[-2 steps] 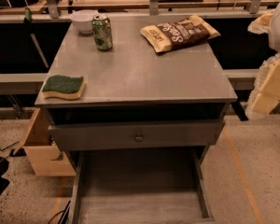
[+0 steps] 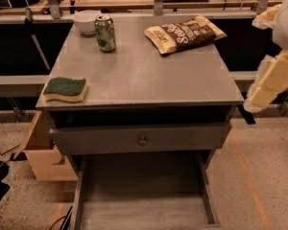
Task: Move brown chip bag near sponge
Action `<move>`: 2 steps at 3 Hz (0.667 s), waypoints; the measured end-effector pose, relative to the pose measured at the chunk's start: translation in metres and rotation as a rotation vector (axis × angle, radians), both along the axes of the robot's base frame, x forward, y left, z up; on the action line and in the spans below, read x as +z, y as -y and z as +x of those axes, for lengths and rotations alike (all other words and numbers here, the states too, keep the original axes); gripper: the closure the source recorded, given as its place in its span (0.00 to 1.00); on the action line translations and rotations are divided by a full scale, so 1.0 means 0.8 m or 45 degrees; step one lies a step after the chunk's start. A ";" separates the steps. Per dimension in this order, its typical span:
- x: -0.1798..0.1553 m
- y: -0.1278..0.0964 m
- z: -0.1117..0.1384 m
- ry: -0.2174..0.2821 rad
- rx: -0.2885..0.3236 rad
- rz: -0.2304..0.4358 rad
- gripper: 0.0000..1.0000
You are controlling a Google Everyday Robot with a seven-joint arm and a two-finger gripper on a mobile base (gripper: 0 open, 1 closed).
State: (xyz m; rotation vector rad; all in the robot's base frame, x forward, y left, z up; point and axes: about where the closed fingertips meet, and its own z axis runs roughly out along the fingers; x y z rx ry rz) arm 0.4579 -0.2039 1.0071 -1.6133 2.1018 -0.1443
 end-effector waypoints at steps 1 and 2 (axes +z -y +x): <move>0.007 -0.002 0.079 0.150 -0.008 0.292 0.00; 0.031 -0.031 0.172 0.285 -0.004 0.606 0.00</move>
Offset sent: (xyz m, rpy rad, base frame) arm 0.2374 0.0482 0.0666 0.8168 -0.3735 0.0017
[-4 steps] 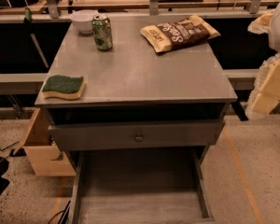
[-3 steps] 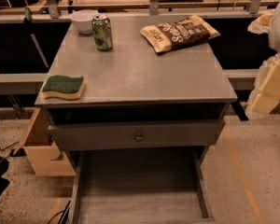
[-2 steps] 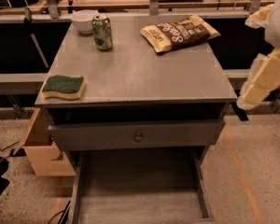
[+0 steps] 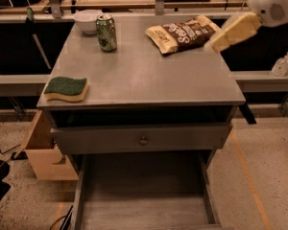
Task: Move brown chip bag near sponge
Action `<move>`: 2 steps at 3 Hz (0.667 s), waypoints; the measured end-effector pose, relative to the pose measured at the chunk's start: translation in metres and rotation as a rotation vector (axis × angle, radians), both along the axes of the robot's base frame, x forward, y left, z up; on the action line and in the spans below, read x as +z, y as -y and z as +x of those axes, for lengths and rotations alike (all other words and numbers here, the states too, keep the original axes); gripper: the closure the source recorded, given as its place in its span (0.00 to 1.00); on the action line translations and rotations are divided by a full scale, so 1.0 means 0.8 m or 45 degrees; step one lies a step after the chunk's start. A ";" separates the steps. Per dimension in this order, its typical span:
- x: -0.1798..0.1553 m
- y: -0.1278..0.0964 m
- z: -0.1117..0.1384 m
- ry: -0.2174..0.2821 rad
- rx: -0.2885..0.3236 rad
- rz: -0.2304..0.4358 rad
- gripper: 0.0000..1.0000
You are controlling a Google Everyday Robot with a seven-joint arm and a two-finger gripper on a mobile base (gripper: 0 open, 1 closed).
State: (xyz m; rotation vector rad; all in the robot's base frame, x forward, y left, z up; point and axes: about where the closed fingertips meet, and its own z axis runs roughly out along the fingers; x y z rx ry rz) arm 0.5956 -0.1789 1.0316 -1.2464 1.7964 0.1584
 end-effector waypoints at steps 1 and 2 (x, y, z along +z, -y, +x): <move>0.015 -0.020 0.079 0.075 -0.045 0.242 0.00; 0.015 -0.020 0.079 0.075 -0.045 0.242 0.00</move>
Offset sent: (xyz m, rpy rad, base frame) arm 0.0523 0.0164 0.0108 0.1618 -0.0470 -0.0244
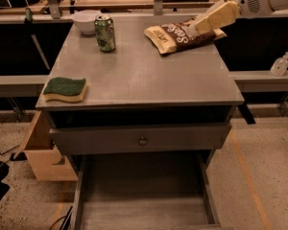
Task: Move brown chip bag near sponge
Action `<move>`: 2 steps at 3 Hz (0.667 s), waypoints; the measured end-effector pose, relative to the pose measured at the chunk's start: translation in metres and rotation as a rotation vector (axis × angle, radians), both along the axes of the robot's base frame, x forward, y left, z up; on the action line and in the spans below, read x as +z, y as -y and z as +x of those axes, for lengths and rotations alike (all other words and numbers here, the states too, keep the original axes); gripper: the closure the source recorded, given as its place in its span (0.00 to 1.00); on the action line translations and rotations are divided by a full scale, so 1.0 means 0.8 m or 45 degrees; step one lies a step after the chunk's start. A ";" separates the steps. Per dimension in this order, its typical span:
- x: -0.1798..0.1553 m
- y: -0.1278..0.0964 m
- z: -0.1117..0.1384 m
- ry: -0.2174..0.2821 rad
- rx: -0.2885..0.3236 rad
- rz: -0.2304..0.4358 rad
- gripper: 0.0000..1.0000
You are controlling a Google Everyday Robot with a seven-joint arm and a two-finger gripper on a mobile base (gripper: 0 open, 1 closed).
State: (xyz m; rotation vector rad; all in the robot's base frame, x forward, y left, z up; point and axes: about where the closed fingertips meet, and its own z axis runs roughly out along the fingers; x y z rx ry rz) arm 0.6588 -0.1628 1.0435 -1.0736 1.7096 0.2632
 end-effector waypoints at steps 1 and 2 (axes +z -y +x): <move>-0.029 -0.006 0.061 0.013 -0.071 0.008 0.00; -0.055 0.001 0.137 0.023 -0.131 0.007 0.00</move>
Offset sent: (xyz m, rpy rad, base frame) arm 0.1797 -0.0173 -0.0471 0.0108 -0.0575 -0.1705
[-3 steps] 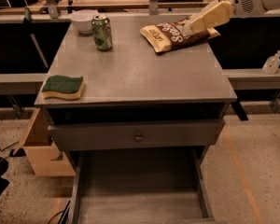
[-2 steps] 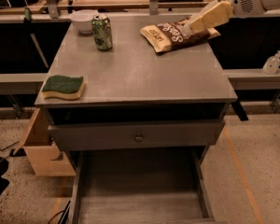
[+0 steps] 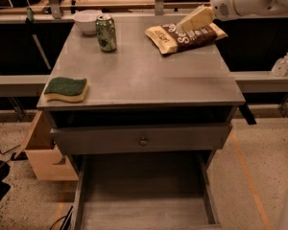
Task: Move brown chip bag near sponge
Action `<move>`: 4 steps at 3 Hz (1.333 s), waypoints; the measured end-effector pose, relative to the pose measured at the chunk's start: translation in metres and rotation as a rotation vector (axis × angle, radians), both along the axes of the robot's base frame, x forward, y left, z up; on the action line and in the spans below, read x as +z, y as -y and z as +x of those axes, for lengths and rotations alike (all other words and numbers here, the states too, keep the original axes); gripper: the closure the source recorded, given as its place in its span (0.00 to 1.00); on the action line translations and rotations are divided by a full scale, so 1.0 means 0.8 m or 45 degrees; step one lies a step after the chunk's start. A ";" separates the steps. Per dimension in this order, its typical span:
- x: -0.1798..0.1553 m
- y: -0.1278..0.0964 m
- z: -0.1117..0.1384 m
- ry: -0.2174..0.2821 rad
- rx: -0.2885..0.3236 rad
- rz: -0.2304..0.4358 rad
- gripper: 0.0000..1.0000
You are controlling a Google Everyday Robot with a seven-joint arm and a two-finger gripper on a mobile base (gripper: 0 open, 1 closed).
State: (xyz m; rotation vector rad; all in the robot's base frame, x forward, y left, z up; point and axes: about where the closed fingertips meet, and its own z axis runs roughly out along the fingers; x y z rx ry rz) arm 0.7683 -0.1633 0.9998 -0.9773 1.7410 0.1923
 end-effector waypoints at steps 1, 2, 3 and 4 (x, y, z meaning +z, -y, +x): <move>-0.018 0.016 0.055 -0.003 -0.049 -0.001 0.00; -0.035 0.029 0.098 -0.014 -0.092 0.005 0.00; -0.056 0.038 0.125 -0.036 -0.134 0.020 0.00; -0.085 0.041 0.140 -0.091 -0.154 0.062 0.00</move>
Offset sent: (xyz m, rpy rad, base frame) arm 0.1422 -0.0535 -0.0246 0.0081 0.0166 -0.1187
